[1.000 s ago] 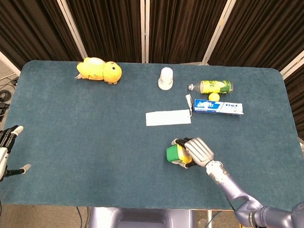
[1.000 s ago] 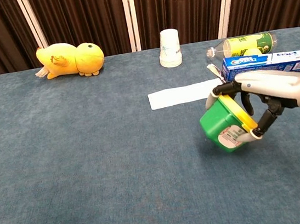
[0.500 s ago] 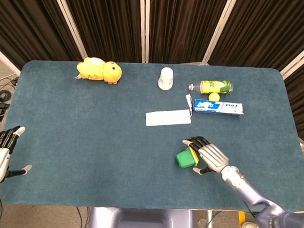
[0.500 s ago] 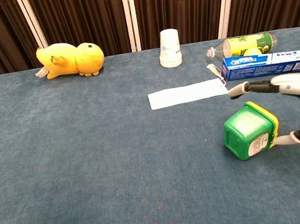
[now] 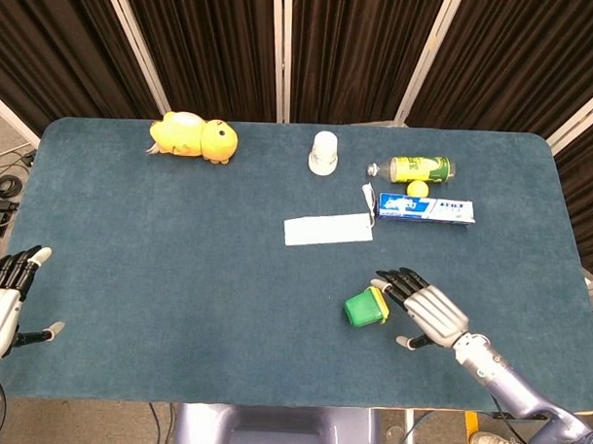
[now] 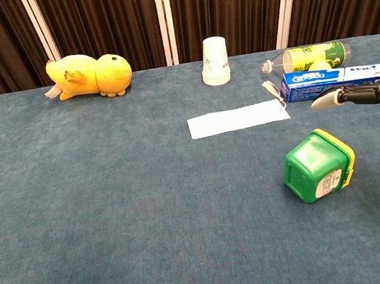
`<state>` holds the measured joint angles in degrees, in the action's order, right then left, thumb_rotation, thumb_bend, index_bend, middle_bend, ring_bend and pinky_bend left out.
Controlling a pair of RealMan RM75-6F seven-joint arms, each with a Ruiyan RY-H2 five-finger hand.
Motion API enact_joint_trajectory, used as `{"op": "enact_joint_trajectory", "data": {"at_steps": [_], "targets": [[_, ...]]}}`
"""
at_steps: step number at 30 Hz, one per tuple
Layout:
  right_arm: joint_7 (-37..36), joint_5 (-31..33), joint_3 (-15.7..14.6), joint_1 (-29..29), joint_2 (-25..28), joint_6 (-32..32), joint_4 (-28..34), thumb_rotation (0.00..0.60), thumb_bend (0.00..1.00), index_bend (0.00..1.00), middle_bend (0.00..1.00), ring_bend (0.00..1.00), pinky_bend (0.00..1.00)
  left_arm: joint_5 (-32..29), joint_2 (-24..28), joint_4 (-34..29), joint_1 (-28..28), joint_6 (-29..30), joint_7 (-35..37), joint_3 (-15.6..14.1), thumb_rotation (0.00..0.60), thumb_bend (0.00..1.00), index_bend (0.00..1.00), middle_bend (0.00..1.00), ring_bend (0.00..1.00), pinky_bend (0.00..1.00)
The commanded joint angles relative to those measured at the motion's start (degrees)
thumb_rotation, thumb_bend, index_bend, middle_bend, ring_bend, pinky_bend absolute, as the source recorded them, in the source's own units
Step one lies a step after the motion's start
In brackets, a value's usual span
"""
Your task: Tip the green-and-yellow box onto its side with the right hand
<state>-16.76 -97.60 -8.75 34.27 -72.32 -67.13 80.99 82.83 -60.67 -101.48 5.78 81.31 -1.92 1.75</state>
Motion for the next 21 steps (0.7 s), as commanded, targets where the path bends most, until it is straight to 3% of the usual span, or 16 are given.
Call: {"op": "enact_joint_trajectory", "data": {"at_steps": [1, 6, 11, 19, 21], "targets": [[15.2, 0.5, 2.2, 3.3, 3.8, 6.5, 8.6, 0.6, 0.03, 0.0, 0.0, 0.0, 0.0, 0.0, 0.0, 0.0, 0.0, 0.1, 0.0, 0.0, 0.6, 0.0, 0.0, 0.0, 0.0, 0.0], [32.3, 6.3, 5.2, 6.3, 3.7, 15.1, 16.3, 0.6, 0.0, 0.0, 0.0, 0.0, 0.0, -0.4, 0.0, 0.3, 0.0, -0.1, 0.1, 0.2, 0.6, 0.0, 0.0, 0.0, 0.0, 0.0], [49.1, 14.0, 8.5, 8.2, -1.1, 19.0, 21.5, 0.6, 0.0, 0.0, 0.0, 0.0, 0.0, -1.0, -0.1, 0.6, 0.2, -0.5, 0.2, 0.3, 0.6, 0.0, 0.0, 0.0, 0.0, 0.0], [69.7, 25.6, 9.3, 11.7, -6.9, 22.0, 20.0, 0.6, 0.01, 0.01, 0.0, 0.0, 0.0, -1.5, 0.1, 0.9, 0.3, -0.8, 0.8, 0.5, 0.6, 0.0, 0.0, 0.0, 0.0, 0.0], [71.9, 27.1, 9.1, 12.1, -7.4, 22.0, 19.5, 0.6, 0.03, 0.03, 0.0, 0.0, 0.02, -1.6, 0.1, 1.0, 0.3, -0.8, 1.0, 0.5, 0.6, 0.0, 0.0, 0.0, 0.0, 0.0]]}}
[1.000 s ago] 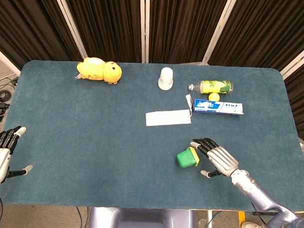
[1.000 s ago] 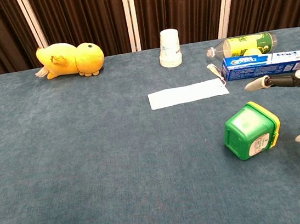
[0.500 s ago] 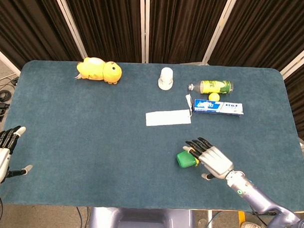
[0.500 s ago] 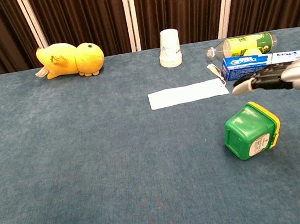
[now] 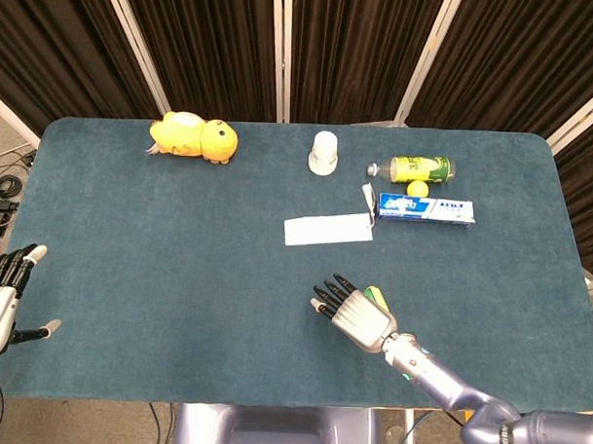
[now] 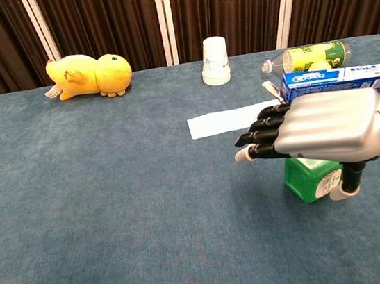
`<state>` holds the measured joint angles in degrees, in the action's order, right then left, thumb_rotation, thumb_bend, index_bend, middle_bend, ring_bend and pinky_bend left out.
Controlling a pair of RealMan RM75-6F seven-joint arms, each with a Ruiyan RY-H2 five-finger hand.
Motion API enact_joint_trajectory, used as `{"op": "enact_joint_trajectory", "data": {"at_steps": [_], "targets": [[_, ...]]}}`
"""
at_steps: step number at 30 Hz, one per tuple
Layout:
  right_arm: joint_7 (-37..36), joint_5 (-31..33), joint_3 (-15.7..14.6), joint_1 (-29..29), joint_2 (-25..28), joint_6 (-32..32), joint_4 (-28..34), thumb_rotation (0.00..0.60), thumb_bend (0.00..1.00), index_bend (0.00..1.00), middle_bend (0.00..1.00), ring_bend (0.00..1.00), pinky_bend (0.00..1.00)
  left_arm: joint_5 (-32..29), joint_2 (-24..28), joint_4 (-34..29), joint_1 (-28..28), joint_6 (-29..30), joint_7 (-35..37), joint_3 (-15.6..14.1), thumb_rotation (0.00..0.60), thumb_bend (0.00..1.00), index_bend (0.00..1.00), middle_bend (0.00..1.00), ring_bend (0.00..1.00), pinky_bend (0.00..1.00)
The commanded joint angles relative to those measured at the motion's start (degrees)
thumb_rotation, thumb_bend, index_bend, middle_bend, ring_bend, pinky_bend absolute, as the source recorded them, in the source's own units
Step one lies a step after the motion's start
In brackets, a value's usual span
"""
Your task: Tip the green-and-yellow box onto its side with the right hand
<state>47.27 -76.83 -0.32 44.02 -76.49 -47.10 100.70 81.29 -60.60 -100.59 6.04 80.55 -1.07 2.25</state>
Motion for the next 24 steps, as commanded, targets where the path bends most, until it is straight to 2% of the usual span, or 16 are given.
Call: {"op": "enact_joint_trajectory", "data": {"at_steps": [1, 6, 9, 14, 16, 19, 24], "targets": [[9.1, 7.0, 0.4, 2.5, -3.5, 2.0, -0.6, 0.6, 0.05, 0.05, 0.01, 0.0, 0.05, -0.2, 0.1, 0.2, 0.0, -0.1, 0.2, 0.1, 0.6, 0.0, 0.0, 0.0, 0.0, 0.0], [13.1, 7.8, -1.1, 2.9, -4.6, 0.3, -2.9, 0.6, 0.1, 0.09, 0.09, 0.0, 0.17, -0.4, 0.2, 0.4, 0.2, -0.5, 0.5, 0.1, 0.6, 0.0, 0.0, 0.0, 0.0, 0.0], [14.0, 8.4, -1.9, 2.9, -4.9, -0.2, -4.0, 0.6, 0.17, 0.14, 0.17, 0.04, 0.26, -0.2, 0.1, 0.3, 0.2, -0.6, 0.3, 0.0, 0.6, 0.0, 0.0, 0.0, 0.0, 0.0], [16.0, 6.7, -3.4, 3.1, -5.6, -1.6, -7.2, 0.6, 0.35, 0.34, 0.37, 0.24, 0.48, -0.2, 0.0, 0.2, 0.2, -0.4, -0.1, -0.1, 0.6, 0.0, 0.0, 0.0, 0.0, 0.0], [15.3, 6.2, -3.8, 2.8, -5.8, -1.9, -8.1, 0.6, 0.42, 0.4, 0.43, 0.3, 0.54, -0.1, -0.1, 0.1, 0.1, -0.3, -0.2, -0.1, 0.6, 0.0, 0.0, 0.0, 0.0, 0.0], [13.5, 4.7, -4.1, 2.5, -5.7, -2.6, -8.8, 0.6, 0.49, 0.45, 0.48, 0.34, 0.57, -0.1, -0.1, 0.1, 0.1, -0.3, -0.3, -0.1, 0.6, 0.0, 0.0, 0.0, 0.0, 0.0], [6.6, -0.1, -3.7, 1.8, -5.0, -4.8, -9.5, 0.6, 0.55, 0.46, 0.52, 0.38, 0.59, 0.0, -0.2, 0.2, 0.2, -0.3, -0.5, -0.2, 0.6, 0.0, 0.0, 0.0, 0.0, 0.0]]}}
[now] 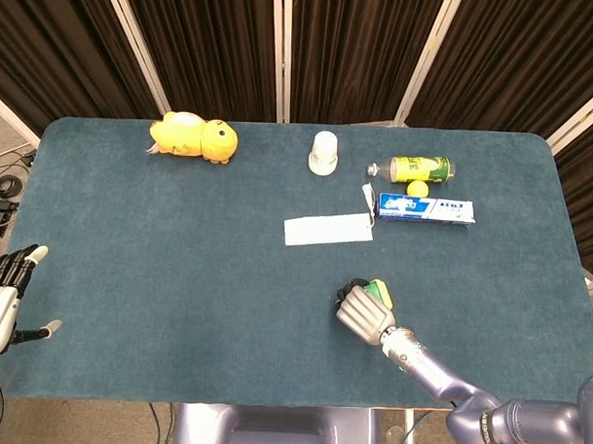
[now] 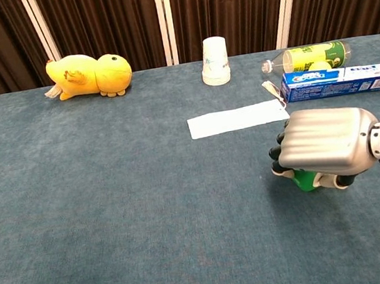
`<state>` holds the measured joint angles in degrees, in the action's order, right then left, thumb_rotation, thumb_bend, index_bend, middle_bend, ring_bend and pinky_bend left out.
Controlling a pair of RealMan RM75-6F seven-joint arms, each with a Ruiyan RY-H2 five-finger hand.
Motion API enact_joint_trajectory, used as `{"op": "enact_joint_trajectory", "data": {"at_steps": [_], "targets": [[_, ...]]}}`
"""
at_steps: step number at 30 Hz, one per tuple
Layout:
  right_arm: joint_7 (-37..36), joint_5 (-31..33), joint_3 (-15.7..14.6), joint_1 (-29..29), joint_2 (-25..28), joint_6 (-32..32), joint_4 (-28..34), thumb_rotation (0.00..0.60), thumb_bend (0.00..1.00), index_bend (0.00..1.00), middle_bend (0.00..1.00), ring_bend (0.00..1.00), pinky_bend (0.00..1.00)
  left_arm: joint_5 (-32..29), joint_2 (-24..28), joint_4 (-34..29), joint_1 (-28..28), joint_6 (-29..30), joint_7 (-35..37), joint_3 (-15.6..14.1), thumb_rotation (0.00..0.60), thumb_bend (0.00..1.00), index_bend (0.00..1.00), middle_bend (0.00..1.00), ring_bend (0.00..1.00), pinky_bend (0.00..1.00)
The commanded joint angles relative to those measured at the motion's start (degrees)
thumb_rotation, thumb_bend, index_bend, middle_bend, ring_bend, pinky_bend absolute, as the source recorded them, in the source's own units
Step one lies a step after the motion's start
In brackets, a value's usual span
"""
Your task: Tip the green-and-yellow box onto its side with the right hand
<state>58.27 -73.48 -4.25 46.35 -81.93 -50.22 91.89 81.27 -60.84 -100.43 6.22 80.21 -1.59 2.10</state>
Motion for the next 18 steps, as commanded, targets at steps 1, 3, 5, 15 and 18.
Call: {"op": "enact_joint_trajectory", "data": {"at_steps": [1, 3, 5, 15, 18], "targets": [[-7.1, -5.2, 0.5, -0.8, 0.5, -2.6, -1.0, 0.6, 0.56, 0.46, 0.53, 0.39, 0.59, 0.0, 0.0, 0.0, 0.0, 0.0, 0.0, 0.0, 0.6, 0.0, 0.0, 0.0, 0.0, 0.0], [-12.0, -7.4, 1.1, -1.3, 0.7, -4.4, -1.4, 0.6, 0.56, 0.46, 0.53, 0.4, 0.59, 0.1, 0.0, 0.0, 0.0, 0.1, 0.0, 0.0, 0.6, 0.0, 0.0, 0.0, 0.0, 0.0], [-17.7, -9.1, 1.8, -2.0, 0.9, -6.0, -1.6, 0.6, 0.56, 0.46, 0.53, 0.4, 0.59, 0.1, 0.0, -0.1, -0.1, 0.1, 0.0, -0.1, 0.6, 0.0, 0.0, 0.0, 0.0, 0.0], [-47.3, -10.7, 5.4, -6.4, -0.5, -13.4, -3.6, 0.6, 0.58, 0.46, 0.52, 0.4, 0.57, 0.3, -0.1, -0.2, -0.1, 0.4, -0.2, -0.1, 0.6, 0.0, 0.0, 0.0, 0.0, 0.0], [-57.5, -10.8, 5.2, -7.5, -1.1, -13.2, -5.1, 0.6, 0.58, 0.46, 0.52, 0.4, 0.54, 0.6, 0.0, -0.2, -0.2, 0.6, -0.1, -0.1, 0.6, 0.0, 0.0, 0.0, 0.0, 0.0]]}}
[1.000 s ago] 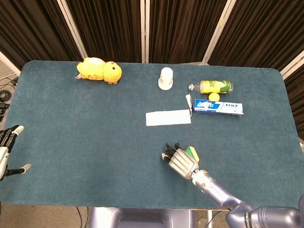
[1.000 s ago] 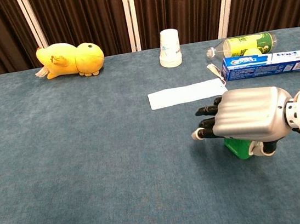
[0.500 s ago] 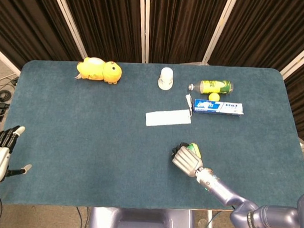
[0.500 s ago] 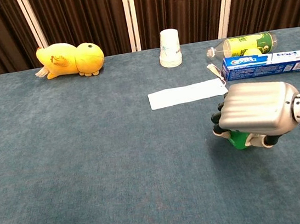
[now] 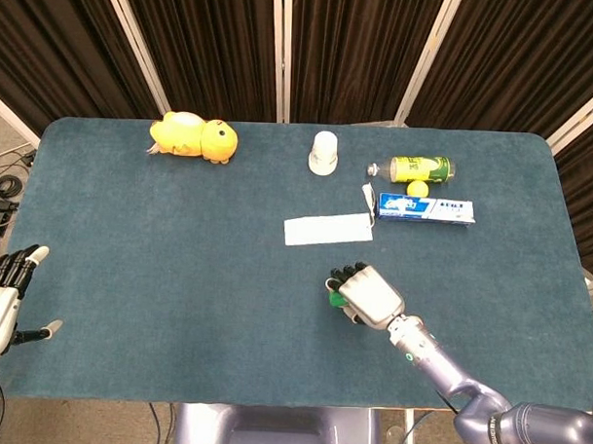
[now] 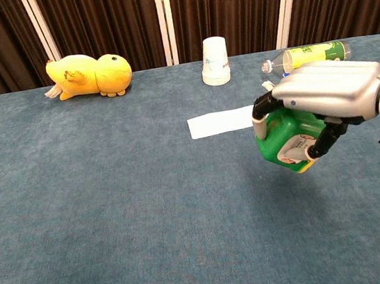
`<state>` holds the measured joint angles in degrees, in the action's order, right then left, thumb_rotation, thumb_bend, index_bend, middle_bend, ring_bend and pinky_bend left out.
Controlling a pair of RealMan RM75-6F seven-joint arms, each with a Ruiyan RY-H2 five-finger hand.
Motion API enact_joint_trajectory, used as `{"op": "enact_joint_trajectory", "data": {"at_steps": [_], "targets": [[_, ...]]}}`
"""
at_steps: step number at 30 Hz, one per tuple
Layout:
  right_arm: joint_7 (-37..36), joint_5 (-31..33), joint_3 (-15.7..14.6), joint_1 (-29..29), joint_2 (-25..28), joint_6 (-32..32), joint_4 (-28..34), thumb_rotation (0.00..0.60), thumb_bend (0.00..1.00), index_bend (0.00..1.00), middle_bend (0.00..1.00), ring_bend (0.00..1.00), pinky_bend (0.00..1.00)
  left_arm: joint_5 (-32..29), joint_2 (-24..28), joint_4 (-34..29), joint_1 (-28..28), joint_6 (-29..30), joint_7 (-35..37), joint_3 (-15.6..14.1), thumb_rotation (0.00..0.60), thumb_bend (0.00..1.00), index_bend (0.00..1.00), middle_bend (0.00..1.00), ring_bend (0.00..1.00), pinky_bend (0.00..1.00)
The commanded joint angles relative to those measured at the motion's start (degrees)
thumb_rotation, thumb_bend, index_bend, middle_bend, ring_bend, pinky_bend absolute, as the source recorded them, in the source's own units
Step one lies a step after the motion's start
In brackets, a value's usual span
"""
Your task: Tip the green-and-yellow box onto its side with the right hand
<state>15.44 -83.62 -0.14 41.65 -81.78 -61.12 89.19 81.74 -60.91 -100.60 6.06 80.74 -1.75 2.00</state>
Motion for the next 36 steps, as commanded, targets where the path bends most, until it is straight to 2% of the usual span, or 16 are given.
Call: {"op": "enact_joint_trajectory", "data": {"at_steps": [1, 4, 8, 15, 17, 19, 23, 24, 31, 36], "targets": [[-17.8, -1.0, 0.9, -3.0, -1.3, -2.1, -3.0, 0.6, 0.58, 0.46, 0.52, 0.4, 0.53, 0.3, 0.1, -0.1, -0.1, 0.2, 0.1, -0.1, 0.6, 0.0, 0.0, 0.0, 0.0, 0.0], [-25.7, -3.0, 0.2, -3.9, -2.0, -2.6, -5.3, 0.6, 0.58, 0.46, 0.51, 0.4, 0.53, 0.5, 0.1, -0.1, -0.1, 0.3, 0.2, -0.1, 0.6, 0.0, 0.0, 0.0, 0.0, 0.0], [-31.3, -4.6, -0.8, -4.6, -3.3, -2.7, -8.2, 0.6, 0.58, 0.45, 0.5, 0.39, 0.51, 0.6, 0.0, -0.2, -0.1, 0.2, -0.1, -0.2, 0.6, 0.0, 0.0, 0.0, 0.0, 0.0], [-34.2, -5.9, -1.5, -5.2, -5.3, -2.2, -11.8, 0.6, 0.57, 0.45, 0.49, 0.37, 0.5, 0.7, -0.1, -0.3, -0.2, 0.4, -0.4, -0.3, 0.6, 0.0, 0.0, 0.0, 0.0, 0.0], [-34.8, -6.3, -1.9, -5.5, -5.6, -2.2, -12.6, 0.6, 0.53, 0.44, 0.47, 0.36, 0.48, 0.7, -0.1, -0.2, -0.2, 0.4, -0.4, -0.3, 0.6, 0.0, 0.0, 0.0, 0.0, 0.0], [-35.1, -6.6, -2.2, -5.7, -5.7, -2.1, -13.1, 0.6, 0.42, 0.4, 0.43, 0.32, 0.42, 0.7, -0.1, -0.2, -0.1, 0.3, -0.4, -0.3, 0.6, 0.0, 0.0, 0.0, 0.0, 0.0], [-39.3, -8.7, -4.6, -5.2, -3.6, 0.1, -12.8, 0.6, 0.13, 0.22, 0.2, 0.1, 0.05, 0.7, -0.2, -0.2, -0.1, 0.2, -0.4, -0.3, 0.6, 0.0, 0.0, 0.0, 0.0, 0.0], [-40.6, -9.0, -5.1, -5.1, -2.9, 0.5, -12.4, 0.6, 0.11, 0.2, 0.18, 0.08, 0.02, 0.7, -0.2, -0.2, -0.1, 0.3, -0.4, -0.3, 0.6, 0.0, 0.0, 0.0, 0.0, 0.0], [-44.2, -12.6, -7.4, -6.3, 1.8, -3.1, -10.0, 0.6, 0.08, 0.18, 0.16, 0.05, 0.0, 0.8, -0.2, -0.2, 0.0, 0.3, -0.4, -0.3, 0.6, 0.0, 0.0, 0.0, 0.0, 0.0], [-45.8, -15.2, -9.7, -8.3, 5.0, -6.5, -10.0, 0.6, 0.08, 0.16, 0.1, 0.02, 0.0, 1.2, -0.2, -0.4, -0.1, 0.4, -0.6, -0.5, 0.6, 0.0, 0.0, 0.0, 0.0, 0.0]]}}
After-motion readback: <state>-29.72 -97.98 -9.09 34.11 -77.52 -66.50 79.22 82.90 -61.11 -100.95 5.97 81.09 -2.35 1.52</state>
